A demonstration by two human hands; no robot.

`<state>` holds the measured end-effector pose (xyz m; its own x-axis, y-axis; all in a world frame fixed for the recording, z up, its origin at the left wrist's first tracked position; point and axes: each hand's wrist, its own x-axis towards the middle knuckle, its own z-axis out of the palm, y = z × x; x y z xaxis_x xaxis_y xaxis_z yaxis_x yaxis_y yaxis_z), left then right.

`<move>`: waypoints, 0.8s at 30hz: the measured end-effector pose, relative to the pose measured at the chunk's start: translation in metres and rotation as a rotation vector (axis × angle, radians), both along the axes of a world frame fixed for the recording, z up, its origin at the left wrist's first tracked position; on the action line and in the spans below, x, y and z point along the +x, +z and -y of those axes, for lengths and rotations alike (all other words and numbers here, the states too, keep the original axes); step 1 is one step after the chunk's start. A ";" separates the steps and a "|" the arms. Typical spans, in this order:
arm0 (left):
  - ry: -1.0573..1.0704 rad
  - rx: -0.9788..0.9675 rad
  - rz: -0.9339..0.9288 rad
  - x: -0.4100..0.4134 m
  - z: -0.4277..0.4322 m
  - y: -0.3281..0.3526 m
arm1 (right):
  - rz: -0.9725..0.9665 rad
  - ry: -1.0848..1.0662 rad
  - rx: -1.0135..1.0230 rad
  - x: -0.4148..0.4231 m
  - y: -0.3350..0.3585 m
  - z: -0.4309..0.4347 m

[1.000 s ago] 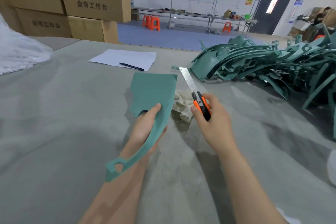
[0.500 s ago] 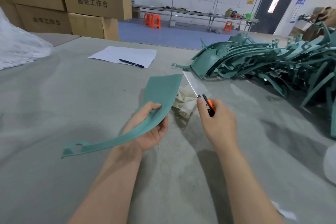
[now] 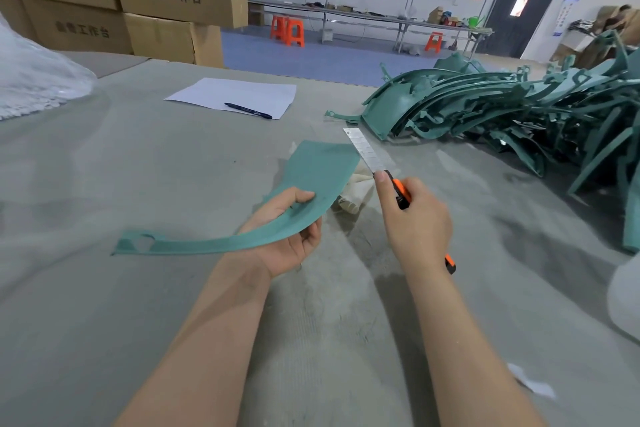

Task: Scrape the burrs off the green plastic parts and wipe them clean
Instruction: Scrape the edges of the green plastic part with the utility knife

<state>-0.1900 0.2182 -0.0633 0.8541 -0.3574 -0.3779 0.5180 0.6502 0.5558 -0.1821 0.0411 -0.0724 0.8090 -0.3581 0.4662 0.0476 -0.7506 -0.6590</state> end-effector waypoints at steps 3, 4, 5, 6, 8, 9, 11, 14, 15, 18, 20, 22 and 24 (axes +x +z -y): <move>0.018 -0.026 -0.009 0.000 -0.003 0.001 | 0.012 0.025 -0.012 -0.003 0.001 -0.003; 0.026 -0.034 -0.012 0.000 -0.003 0.001 | 0.013 0.034 -0.010 -0.003 0.001 -0.005; 0.032 -0.040 -0.013 -0.001 -0.002 0.002 | 0.009 0.044 -0.006 -0.003 0.001 -0.006; 0.039 -0.042 -0.010 -0.001 -0.001 0.002 | 0.004 0.054 0.000 -0.003 0.001 -0.007; 0.055 -0.058 -0.001 -0.002 0.002 0.002 | -0.001 0.080 0.009 -0.003 0.000 -0.009; 0.063 -0.073 0.000 -0.003 0.003 0.002 | -0.003 0.095 0.006 -0.004 0.000 -0.011; 0.082 -0.101 0.002 -0.004 0.003 0.003 | -0.007 0.125 -0.008 -0.005 0.000 -0.015; 0.115 -0.112 0.002 -0.004 0.002 0.003 | -0.019 0.171 -0.031 -0.008 -0.001 -0.022; 0.131 -0.112 -0.001 -0.004 0.002 0.004 | -0.024 0.181 -0.034 -0.008 -0.001 -0.024; 0.183 -0.103 -0.006 -0.004 0.003 0.004 | -0.039 0.203 -0.034 -0.010 -0.001 -0.027; 0.213 -0.105 0.004 -0.004 0.004 0.005 | -0.041 0.224 -0.036 -0.011 -0.001 -0.030; 0.236 -0.113 0.021 -0.004 0.004 0.005 | -0.038 0.244 -0.040 -0.011 -0.001 -0.032; 0.254 -0.123 0.030 -0.004 0.005 0.005 | -0.028 0.264 -0.033 -0.012 -0.001 -0.034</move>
<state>-0.1938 0.2136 -0.0587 0.9325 -0.1717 -0.3178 0.3139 0.8205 0.4777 -0.1939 0.0749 -0.0738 0.8851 -0.1181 0.4502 0.2266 -0.7355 -0.6385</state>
